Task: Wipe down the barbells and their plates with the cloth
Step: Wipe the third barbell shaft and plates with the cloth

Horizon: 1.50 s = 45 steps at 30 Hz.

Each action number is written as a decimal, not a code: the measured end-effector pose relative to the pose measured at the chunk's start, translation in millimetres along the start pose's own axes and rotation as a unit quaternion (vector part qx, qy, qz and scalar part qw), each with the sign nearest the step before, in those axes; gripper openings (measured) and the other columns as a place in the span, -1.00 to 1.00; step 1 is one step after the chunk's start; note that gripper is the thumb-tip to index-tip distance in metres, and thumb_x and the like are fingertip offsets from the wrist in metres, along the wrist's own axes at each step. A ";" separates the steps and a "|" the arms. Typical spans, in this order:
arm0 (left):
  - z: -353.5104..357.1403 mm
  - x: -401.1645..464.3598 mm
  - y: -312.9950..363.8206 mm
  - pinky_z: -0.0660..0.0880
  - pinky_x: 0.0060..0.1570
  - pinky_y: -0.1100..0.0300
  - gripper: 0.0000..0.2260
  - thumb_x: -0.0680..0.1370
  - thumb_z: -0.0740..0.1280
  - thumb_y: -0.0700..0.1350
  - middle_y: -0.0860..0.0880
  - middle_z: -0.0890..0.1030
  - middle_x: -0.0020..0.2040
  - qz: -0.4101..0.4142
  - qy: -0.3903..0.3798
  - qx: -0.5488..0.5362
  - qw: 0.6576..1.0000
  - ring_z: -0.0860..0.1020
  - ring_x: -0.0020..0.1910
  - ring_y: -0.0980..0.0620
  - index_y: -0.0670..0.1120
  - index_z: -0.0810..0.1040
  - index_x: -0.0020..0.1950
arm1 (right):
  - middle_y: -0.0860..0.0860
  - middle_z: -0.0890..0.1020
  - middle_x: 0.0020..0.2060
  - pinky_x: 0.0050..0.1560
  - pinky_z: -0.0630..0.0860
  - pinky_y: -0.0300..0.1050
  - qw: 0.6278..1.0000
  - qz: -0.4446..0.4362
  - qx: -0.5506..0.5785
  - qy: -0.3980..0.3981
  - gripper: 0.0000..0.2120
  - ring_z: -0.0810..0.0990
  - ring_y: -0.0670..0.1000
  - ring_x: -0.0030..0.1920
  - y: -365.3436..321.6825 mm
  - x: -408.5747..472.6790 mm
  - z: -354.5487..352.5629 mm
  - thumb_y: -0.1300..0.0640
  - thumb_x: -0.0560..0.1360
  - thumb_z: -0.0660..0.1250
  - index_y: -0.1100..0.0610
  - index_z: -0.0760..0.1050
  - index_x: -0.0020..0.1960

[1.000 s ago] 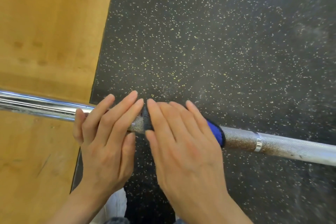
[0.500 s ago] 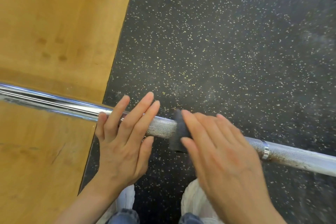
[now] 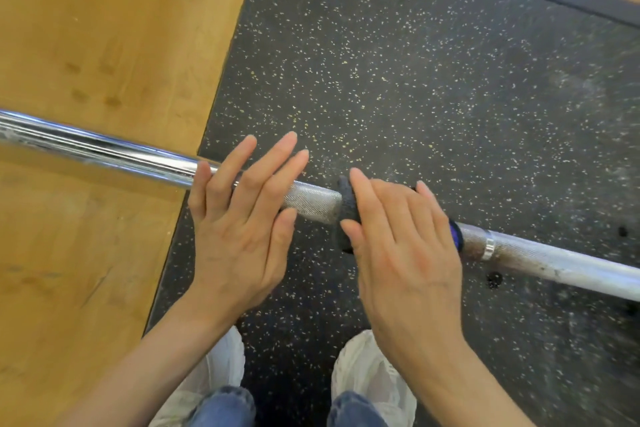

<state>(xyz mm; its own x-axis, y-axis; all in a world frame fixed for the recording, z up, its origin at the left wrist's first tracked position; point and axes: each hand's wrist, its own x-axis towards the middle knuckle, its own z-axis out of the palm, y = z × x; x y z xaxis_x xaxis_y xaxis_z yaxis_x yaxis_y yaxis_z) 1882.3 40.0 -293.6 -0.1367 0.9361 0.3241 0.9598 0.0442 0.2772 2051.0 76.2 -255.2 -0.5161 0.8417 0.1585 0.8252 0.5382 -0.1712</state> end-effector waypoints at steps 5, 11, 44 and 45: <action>-2.5 13.8 0.3 -0.12 0.56 0.05 -0.58 0.72 -0.03 -0.04 0.03 0.41 0.50 0.001 -0.008 -0.014 1.000 0.27 0.52 -0.04 -0.06 0.43 0.49 | 0.10 0.59 0.25 0.43 0.37 0.16 0.997 -0.071 0.028 0.025 -0.59 0.57 0.15 0.25 11.1 13.5 7.2 0.05 0.75 0.05 0.25 0.42 0.47; 2.3 30.7 0.1 -0.07 0.54 0.02 -0.58 0.71 -0.03 -0.04 0.04 0.42 0.50 -0.009 -0.008 -0.013 1.000 0.28 0.52 -0.04 -0.05 0.43 0.50 | 0.10 0.58 0.24 0.47 0.28 0.15 0.997 0.036 0.006 0.071 -0.56 0.53 0.17 0.24 15.1 17.9 14.4 0.01 0.75 -0.02 0.22 0.44 0.45; 19.9 122.2 -9.8 -0.03 0.56 0.09 -0.61 0.72 0.00 -0.08 0.05 0.52 0.41 -0.009 -0.005 -0.055 0.998 0.33 0.50 0.01 -0.07 0.49 0.45 | 0.07 0.52 0.40 0.52 0.22 0.12 0.972 -0.022 -0.043 0.229 -0.56 0.39 0.11 0.43 45.0 95.4 61.8 0.12 0.66 0.31 0.12 0.31 0.50; 20.4 122.6 -10.3 -0.04 0.57 0.08 -0.61 0.72 0.00 -0.08 0.04 0.50 0.43 -0.009 -0.005 -0.057 0.998 0.31 0.52 0.01 -0.08 0.47 0.47 | 0.07 0.51 0.41 0.54 0.21 0.12 0.972 -0.040 -0.052 0.224 -0.56 0.39 0.11 0.44 45.4 96.9 62.8 0.11 0.67 0.30 0.11 0.30 0.51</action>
<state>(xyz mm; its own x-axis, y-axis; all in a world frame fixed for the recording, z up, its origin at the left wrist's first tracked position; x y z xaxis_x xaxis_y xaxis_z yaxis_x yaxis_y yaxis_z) 1860.7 161.5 -275.2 -0.1512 0.9392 0.3083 0.9231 0.0225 0.3839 2024.0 184.8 -308.7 -0.4477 0.6820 0.5783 0.8169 0.5750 -0.0457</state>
